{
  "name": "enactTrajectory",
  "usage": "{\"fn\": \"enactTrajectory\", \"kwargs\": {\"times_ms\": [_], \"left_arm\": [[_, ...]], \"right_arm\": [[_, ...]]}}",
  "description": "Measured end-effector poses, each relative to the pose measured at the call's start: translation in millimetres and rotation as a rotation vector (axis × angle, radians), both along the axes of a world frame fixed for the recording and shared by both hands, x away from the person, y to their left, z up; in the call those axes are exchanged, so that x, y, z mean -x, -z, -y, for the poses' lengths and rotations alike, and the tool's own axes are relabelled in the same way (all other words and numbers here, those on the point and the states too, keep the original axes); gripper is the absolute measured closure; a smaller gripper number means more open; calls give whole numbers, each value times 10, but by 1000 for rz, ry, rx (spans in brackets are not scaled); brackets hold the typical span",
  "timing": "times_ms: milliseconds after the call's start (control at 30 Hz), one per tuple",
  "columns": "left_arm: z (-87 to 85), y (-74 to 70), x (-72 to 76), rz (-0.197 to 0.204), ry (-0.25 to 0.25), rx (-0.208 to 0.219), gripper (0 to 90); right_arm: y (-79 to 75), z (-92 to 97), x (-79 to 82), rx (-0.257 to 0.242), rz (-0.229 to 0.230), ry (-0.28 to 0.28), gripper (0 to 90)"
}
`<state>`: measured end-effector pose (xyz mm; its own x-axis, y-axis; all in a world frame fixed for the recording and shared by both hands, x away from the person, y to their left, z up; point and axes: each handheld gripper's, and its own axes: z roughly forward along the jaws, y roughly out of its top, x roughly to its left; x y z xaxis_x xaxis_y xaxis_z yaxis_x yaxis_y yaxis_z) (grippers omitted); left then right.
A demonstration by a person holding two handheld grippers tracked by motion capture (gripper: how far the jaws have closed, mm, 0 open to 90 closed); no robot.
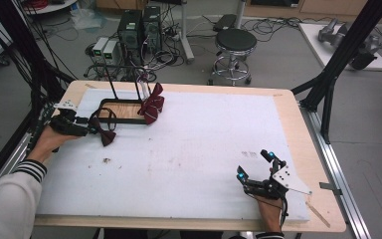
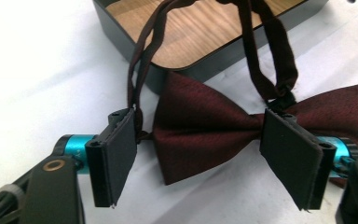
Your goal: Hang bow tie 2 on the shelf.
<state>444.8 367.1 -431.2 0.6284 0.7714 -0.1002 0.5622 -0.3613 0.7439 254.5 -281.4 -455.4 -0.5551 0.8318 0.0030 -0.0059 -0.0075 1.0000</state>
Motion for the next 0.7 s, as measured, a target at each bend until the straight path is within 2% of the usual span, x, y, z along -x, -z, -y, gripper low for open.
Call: {"fn": "enactTrajectory", "kwargs": {"times_ms": [133, 300, 700], "left_arm": [[20, -12, 4, -2, 2, 19, 233], [36, 20, -8, -24, 10, 18, 208], [113, 55, -33, -29, 3, 8, 141]], "right_arm": [[0, 1, -2, 3, 1, 0, 5], [0, 1, -2, 3, 1, -1, 5], [0, 1, -3, 2, -2, 1, 5]]}}
